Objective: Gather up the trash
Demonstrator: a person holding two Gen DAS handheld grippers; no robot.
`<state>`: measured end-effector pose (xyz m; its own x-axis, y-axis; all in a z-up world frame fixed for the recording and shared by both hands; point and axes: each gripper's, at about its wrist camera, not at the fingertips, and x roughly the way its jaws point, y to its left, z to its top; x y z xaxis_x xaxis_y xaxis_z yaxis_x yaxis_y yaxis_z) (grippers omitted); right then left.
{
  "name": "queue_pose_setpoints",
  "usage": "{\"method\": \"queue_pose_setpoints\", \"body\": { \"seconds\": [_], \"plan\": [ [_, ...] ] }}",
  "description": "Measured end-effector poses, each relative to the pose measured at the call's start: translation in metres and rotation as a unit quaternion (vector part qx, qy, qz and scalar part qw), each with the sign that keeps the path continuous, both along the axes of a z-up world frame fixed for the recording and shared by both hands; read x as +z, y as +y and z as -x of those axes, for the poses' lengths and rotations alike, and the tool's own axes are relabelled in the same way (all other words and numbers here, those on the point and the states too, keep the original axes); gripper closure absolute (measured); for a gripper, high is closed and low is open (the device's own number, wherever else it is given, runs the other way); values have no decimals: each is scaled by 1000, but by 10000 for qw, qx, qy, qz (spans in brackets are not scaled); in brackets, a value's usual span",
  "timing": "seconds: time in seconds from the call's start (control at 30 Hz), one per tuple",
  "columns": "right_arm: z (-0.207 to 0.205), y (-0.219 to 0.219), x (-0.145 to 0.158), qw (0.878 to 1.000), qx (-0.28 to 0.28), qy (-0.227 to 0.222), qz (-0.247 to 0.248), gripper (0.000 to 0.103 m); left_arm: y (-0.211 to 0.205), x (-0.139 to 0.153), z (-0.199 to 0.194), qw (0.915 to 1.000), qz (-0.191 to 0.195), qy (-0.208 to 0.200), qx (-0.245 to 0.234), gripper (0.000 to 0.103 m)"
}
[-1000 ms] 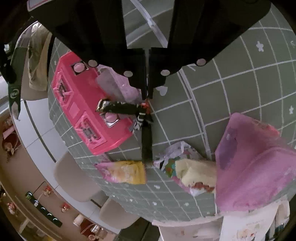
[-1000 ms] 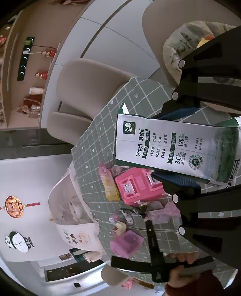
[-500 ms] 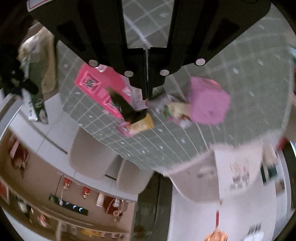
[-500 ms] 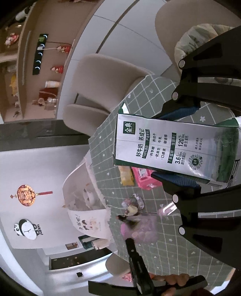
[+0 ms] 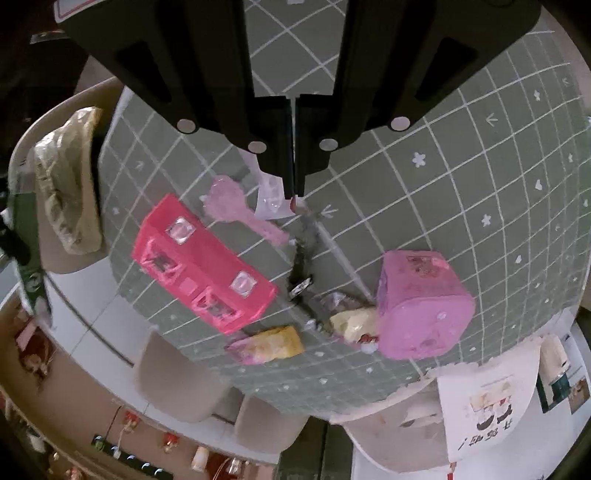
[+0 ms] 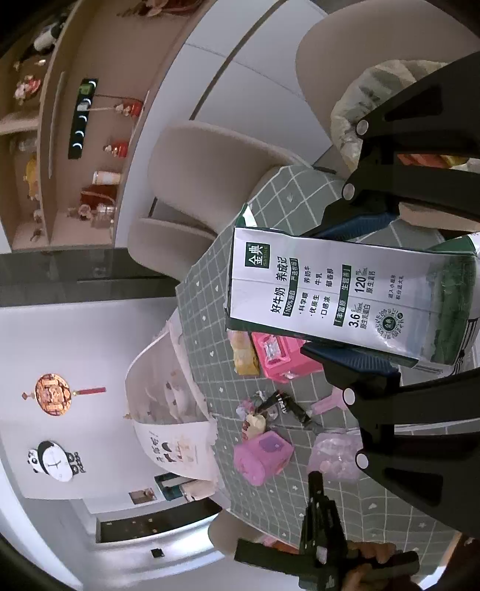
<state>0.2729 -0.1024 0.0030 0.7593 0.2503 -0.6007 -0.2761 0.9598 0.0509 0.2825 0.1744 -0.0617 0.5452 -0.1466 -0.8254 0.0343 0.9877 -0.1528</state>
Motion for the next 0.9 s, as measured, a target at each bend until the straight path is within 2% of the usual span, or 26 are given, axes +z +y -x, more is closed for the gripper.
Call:
{"method": "queue_pose_setpoints", "body": {
  "seconds": [0.17,0.27,0.5,0.73,0.9],
  "plan": [
    [12,-14,8,9997,-187,-134,10,53,-27,41,-1,9971,239,-639,-323,102],
    [21,-29,13,9990,-359,-250,24,53,-50,62,-5,9934,454,-883,-583,102],
    [46,-87,22,9936,-1004,-511,53,53,-147,100,-10,9764,692,-1319,-1563,102],
    [78,-162,24,9819,-1790,-613,100,53,-250,96,-11,9574,813,-1302,-2444,102],
    [98,-207,23,9734,-2199,-621,160,53,-309,71,-21,9518,954,-936,-2762,102]
  ]
}}
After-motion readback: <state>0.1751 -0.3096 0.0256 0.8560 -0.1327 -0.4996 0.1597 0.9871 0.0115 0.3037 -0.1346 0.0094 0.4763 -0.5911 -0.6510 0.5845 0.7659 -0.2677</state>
